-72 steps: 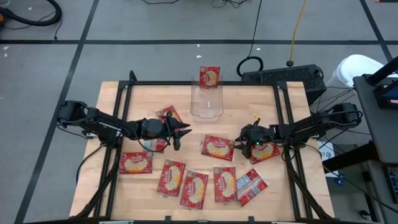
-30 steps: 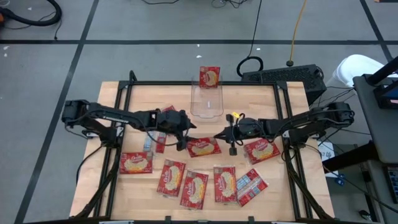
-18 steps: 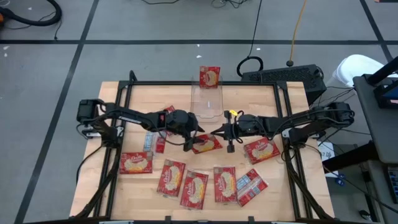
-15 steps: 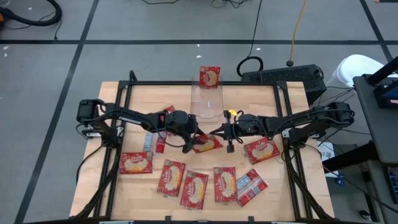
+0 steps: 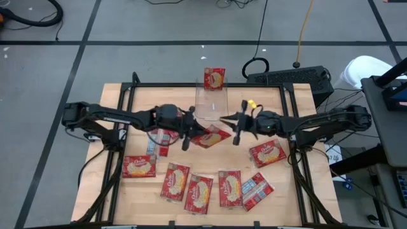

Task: Sort popcorn bags into baskets
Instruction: Put the red popcorn pack into the transparent bin

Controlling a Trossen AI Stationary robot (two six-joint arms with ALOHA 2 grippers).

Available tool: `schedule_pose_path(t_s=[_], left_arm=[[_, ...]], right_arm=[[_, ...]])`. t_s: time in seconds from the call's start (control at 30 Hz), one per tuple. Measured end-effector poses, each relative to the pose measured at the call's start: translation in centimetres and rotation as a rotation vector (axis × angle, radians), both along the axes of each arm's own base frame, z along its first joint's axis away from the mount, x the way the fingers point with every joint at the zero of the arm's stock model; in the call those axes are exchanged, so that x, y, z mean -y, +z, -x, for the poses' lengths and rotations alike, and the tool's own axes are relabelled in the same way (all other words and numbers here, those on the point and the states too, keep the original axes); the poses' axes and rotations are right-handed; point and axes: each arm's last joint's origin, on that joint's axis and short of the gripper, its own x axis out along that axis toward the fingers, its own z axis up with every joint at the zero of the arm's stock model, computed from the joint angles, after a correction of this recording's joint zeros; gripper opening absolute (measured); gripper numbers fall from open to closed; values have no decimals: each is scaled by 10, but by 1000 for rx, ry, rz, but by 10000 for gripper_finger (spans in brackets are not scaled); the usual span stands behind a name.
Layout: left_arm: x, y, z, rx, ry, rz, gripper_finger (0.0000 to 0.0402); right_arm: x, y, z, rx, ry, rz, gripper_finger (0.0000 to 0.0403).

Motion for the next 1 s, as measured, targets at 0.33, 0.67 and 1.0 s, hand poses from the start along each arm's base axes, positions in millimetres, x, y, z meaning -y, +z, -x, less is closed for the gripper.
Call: schedule_pose_path(t_s=[0.33, 0.67, 1.0], left_arm=[[-2, 43, 16, 260, 110, -58, 25], [-2, 42, 2, 412, 104, -87, 22], [1, 41, -4, 490, 70, -90, 33]], right_arm=[[-1, -19, 0, 51, -14, -156, 159], [-5, -25, -22, 203, 161, -144, 190], [-5, -26, -24, 220, 160, -109, 15]])
